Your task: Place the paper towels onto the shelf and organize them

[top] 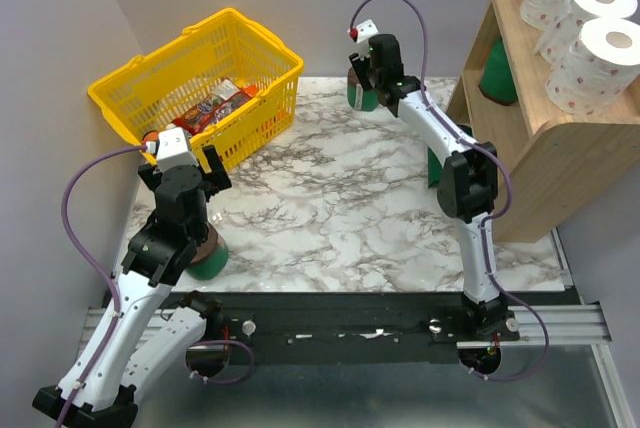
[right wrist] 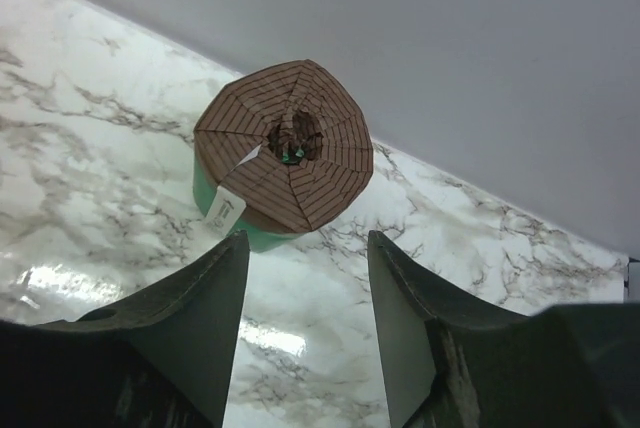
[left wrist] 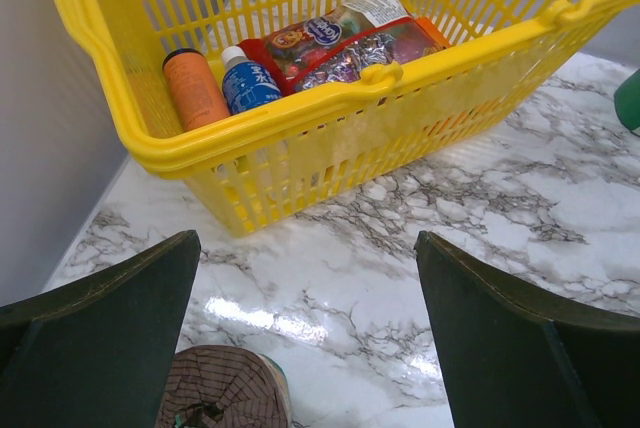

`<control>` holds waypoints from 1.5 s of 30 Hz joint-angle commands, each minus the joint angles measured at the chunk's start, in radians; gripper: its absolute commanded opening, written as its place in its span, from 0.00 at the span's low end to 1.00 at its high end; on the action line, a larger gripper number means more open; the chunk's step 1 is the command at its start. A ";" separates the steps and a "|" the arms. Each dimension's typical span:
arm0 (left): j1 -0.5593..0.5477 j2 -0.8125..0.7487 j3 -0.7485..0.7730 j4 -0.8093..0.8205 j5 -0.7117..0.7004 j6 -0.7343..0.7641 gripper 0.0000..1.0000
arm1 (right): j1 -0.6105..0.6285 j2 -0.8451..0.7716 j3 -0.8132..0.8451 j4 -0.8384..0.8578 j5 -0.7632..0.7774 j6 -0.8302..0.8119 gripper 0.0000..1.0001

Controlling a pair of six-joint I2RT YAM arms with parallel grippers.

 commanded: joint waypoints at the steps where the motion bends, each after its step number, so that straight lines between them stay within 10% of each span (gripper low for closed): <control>1: -0.002 -0.004 -0.004 0.026 0.003 -0.010 0.99 | -0.002 0.086 0.100 0.121 0.127 0.051 0.59; 21: -0.002 0.010 -0.004 0.027 -0.002 -0.005 0.99 | -0.013 0.272 0.098 0.239 0.073 -0.021 0.58; 35: -0.002 0.001 -0.004 0.024 -0.002 -0.010 0.99 | 0.032 -0.030 -0.244 -0.091 -0.163 0.217 0.56; 45: -0.008 -0.017 -0.009 0.023 -0.025 -0.008 0.99 | 0.101 -0.188 -0.294 -0.011 0.083 0.220 0.56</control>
